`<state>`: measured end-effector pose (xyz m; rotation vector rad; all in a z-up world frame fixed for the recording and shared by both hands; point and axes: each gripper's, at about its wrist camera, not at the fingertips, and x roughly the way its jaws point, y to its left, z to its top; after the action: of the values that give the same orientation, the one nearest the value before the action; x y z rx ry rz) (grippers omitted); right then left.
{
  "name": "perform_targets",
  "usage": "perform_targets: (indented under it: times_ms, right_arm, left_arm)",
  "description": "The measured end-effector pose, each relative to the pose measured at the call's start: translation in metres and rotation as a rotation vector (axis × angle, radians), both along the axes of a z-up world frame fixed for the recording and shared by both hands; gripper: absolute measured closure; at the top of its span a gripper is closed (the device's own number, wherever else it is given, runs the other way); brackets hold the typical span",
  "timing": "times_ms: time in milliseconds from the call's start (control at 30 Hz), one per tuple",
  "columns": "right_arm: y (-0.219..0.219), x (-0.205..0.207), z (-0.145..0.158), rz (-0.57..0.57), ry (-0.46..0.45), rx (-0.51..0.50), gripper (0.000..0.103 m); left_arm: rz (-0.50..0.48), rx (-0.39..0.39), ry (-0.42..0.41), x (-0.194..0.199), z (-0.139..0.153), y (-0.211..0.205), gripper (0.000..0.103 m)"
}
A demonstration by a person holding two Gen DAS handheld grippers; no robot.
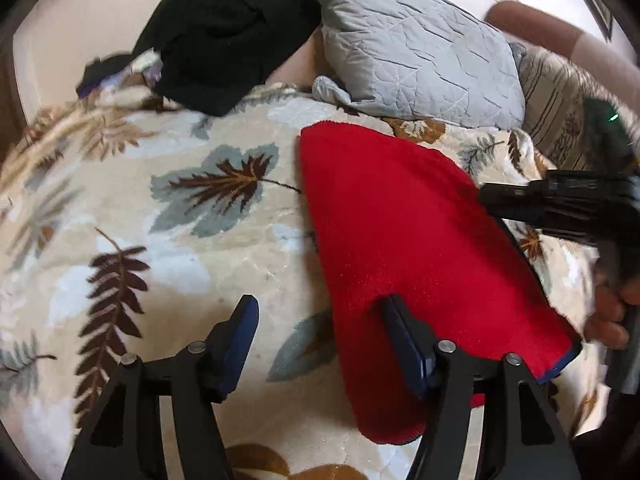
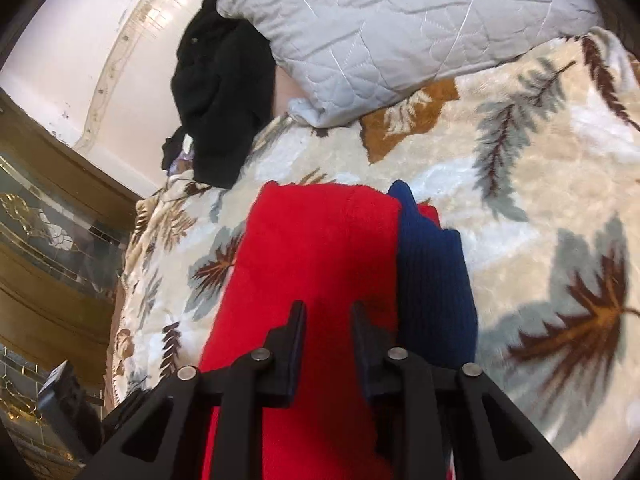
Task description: Fold small clothes
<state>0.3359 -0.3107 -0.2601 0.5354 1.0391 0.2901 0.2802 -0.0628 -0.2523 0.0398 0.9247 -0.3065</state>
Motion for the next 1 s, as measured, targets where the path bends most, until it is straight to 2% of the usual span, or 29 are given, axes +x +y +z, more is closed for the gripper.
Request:
perform_targets:
  times_ms: [167, 233, 300, 367, 433, 567, 833, 1000]
  right_arm:
    - [0.009, -0.035, 0.016, 0.037, 0.011, -0.056, 0.076]
    - [0.014, -0.049, 0.014, 0.047, 0.013, -0.084, 0.076]
    - [0.019, -0.059, 0.002, 0.058, 0.055, -0.125, 0.075]
    - [0.027, -0.062, -0.016, 0.085, 0.086, -0.123, 0.077]
    - [0.029, -0.063, -0.017, 0.091, 0.061, -0.138, 0.077]
    - [0.025, -0.062, -0.020, 0.082, 0.072, -0.113, 0.077]
    - [0.040, -0.063, -0.017, 0.081, 0.046, -0.217, 0.078]
    - [0.049, -0.064, -0.016, 0.075, 0.031, -0.278, 0.078]
  left_arm:
    - [0.009, 0.046, -0.024, -0.006, 0.002, -0.004, 0.037]
    - [0.011, 0.055, -0.028, -0.006, 0.003, -0.004, 0.037]
    - [0.012, 0.060, -0.031, -0.007, 0.003, -0.005, 0.037]
    - [0.012, 0.059, -0.029, -0.007, 0.003, -0.005, 0.037]
    - [0.017, 0.062, -0.031, -0.007, 0.002, -0.006, 0.037]
    - [0.018, 0.065, -0.032, -0.006, 0.001, -0.007, 0.037]
    - [0.027, 0.081, -0.041, -0.006, 0.001, -0.008, 0.034]
    - [0.046, 0.095, -0.051, -0.005, -0.002, -0.007, 0.026]
